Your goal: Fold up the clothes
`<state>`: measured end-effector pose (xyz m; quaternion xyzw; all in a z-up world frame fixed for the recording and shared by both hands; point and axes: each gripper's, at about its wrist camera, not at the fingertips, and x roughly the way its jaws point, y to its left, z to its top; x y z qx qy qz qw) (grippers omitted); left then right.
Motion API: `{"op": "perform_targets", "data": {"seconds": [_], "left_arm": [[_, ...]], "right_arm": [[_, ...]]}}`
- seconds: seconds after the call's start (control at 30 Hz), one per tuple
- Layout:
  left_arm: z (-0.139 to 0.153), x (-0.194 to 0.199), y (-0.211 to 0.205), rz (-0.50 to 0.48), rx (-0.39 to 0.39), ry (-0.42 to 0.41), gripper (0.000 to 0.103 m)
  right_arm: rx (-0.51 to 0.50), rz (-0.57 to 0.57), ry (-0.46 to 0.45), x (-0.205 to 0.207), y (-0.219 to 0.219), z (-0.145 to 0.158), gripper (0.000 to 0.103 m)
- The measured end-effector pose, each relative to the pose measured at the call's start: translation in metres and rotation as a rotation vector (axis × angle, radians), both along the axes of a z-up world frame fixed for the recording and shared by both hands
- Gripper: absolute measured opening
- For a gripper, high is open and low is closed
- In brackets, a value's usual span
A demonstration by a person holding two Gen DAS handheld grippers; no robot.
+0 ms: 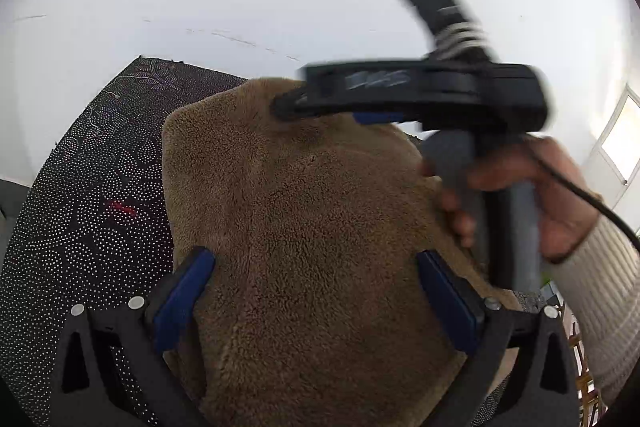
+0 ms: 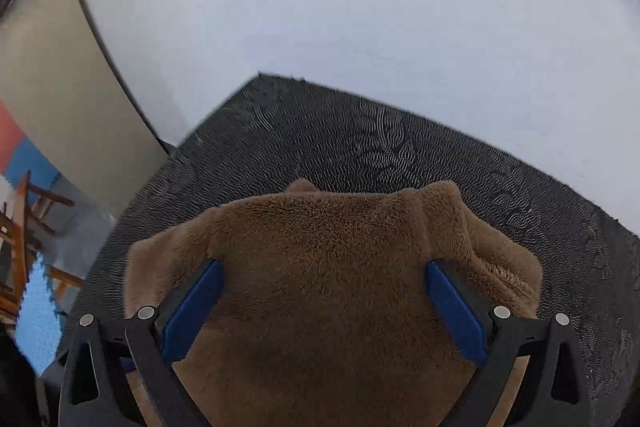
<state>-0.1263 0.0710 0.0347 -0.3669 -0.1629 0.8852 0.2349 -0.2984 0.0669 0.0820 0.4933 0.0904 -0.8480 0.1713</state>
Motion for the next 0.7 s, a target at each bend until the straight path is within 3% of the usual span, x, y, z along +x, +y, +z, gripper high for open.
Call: {"op": "perform_targets", "data": {"seconds": [0.13, 0.33, 0.53, 0.7], "left_arm": [[-0.001, -0.001, -0.001, 0.001, 0.008, -0.003, 0.102], [-0.002, -0.002, 0.001, 0.001, 0.001, -0.001, 0.102], [-0.003, -0.003, -0.003, 0.000, 0.031, -0.008, 0.102], [-0.004, -0.003, -0.003, 0.002, 0.026, -0.006, 0.102]], "right_arm": [[0.042, 0.008, -0.026, -0.006, -0.014, -0.028, 0.103], [0.013, 0.002, -0.013, -0.011, -0.007, -0.035, 0.103], [-0.104, -0.020, 0.024, -0.012, 0.005, -0.005, 0.103], [-0.067, 0.002, 0.028, -0.023, -0.005, 0.015, 0.103]]}}
